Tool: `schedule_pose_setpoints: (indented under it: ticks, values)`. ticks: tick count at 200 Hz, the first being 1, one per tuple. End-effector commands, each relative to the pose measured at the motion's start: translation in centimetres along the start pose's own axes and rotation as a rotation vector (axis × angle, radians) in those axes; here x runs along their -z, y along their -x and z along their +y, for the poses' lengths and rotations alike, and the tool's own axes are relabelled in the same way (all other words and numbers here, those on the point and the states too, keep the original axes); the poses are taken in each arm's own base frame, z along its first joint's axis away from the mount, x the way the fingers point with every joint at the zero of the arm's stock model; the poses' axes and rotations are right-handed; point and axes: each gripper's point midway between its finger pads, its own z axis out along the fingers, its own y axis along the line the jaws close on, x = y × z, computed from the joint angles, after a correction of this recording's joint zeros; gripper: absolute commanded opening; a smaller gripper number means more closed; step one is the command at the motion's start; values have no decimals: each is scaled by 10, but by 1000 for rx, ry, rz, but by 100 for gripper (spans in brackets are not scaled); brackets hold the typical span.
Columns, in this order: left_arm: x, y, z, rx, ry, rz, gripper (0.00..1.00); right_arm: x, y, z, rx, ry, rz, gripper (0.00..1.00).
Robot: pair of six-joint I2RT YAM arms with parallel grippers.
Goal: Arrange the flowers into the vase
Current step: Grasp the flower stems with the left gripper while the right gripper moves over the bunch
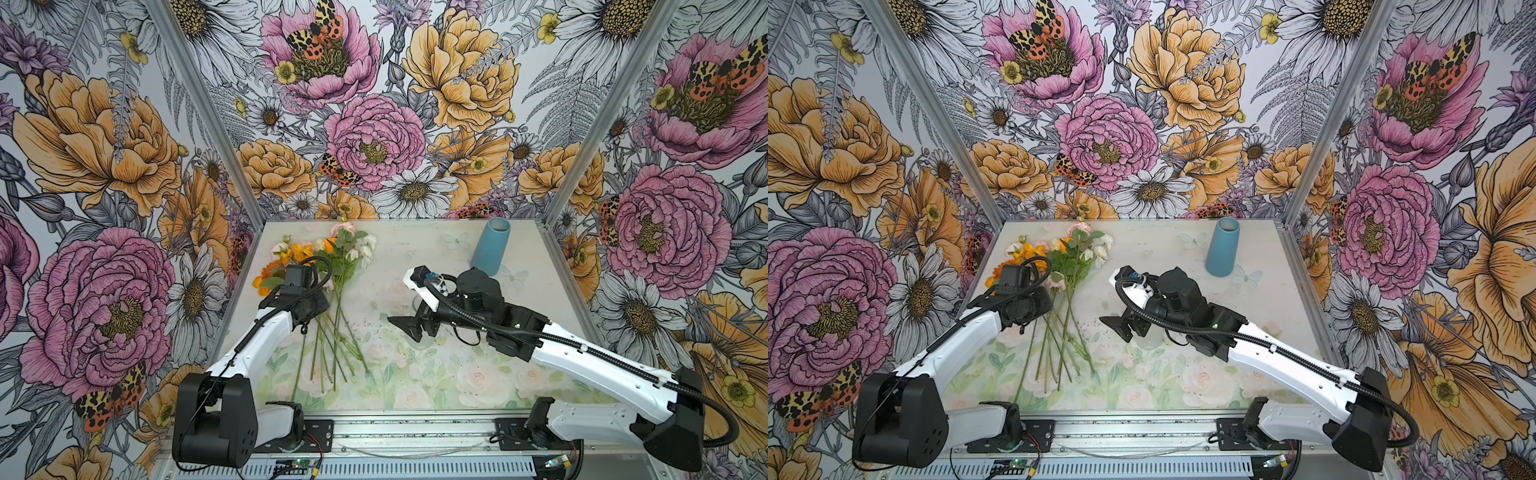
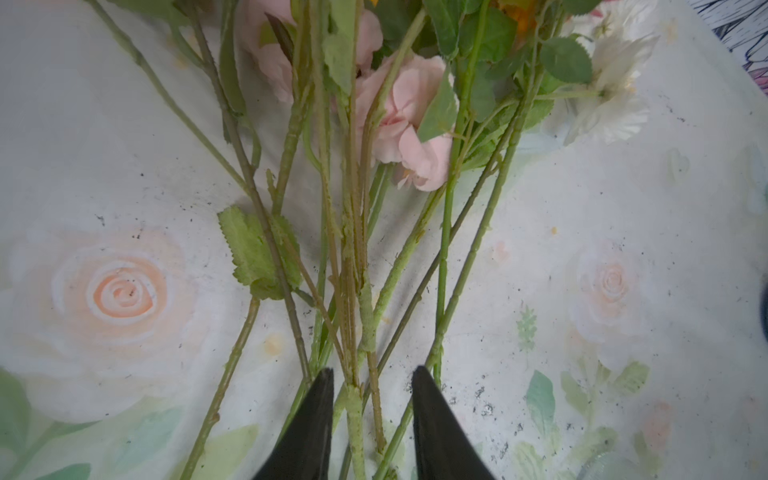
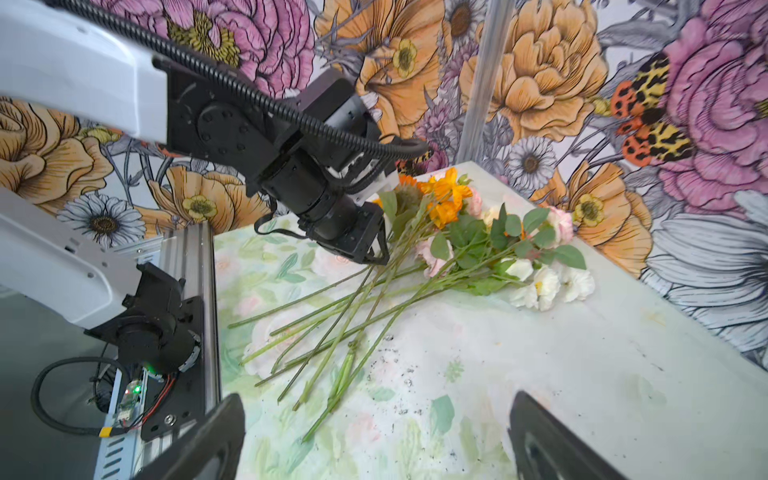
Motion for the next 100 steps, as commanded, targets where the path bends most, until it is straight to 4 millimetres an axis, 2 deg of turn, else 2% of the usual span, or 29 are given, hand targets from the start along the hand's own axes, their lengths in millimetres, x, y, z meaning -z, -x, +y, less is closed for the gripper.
schedule_pose_setpoints:
  ticks: [1,73,100]
  values:
    - [-8,0,-6,-8,-42,11,30,-2,7,4,28,4,1,99]
    - [-20,-16,5,-5,-18,46,24,3,6,10,33,18,-12,99]
    - [-22,-15,6,-6,-12,41,24,1,8,12,35,32,-14,100]
